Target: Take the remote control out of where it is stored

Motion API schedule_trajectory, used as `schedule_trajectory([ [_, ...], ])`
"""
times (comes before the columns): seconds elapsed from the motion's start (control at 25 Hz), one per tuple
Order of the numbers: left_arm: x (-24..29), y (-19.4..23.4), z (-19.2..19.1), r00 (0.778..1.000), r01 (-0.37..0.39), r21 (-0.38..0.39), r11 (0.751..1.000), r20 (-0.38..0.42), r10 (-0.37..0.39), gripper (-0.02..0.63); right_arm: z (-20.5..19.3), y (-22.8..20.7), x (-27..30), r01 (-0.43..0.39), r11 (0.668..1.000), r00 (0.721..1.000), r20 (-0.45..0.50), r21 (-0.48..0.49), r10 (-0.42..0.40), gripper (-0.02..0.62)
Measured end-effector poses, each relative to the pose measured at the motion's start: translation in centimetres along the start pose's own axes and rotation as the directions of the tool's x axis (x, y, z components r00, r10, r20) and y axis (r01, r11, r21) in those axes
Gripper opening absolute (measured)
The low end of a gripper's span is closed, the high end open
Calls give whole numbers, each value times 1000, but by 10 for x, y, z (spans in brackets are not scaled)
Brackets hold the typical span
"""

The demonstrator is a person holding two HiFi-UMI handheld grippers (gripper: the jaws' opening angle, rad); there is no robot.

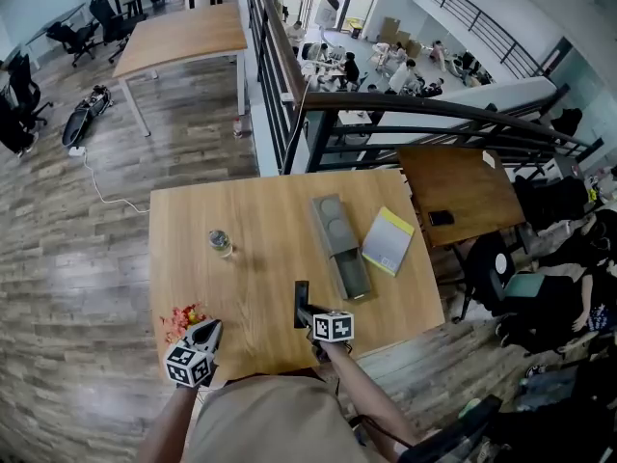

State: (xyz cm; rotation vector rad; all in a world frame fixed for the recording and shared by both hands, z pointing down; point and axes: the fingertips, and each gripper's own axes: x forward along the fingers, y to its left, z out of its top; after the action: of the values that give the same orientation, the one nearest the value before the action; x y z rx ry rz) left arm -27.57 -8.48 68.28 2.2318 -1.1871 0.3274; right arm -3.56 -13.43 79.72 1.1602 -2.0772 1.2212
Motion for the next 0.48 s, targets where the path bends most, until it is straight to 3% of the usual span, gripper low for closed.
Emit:
schedule_trajectory([
  [0.28, 2, 4, -18, 999, 31, -19, 999, -31, -32, 1, -9, 18, 0, -27, 999, 1000, -10, 21, 27, 141],
  [0.48, 1, 6, -22, 998, 39, -22, 999, -54, -40, 0, -37, 2, 36, 8, 999, 995, -103, 52, -2, 141],
])
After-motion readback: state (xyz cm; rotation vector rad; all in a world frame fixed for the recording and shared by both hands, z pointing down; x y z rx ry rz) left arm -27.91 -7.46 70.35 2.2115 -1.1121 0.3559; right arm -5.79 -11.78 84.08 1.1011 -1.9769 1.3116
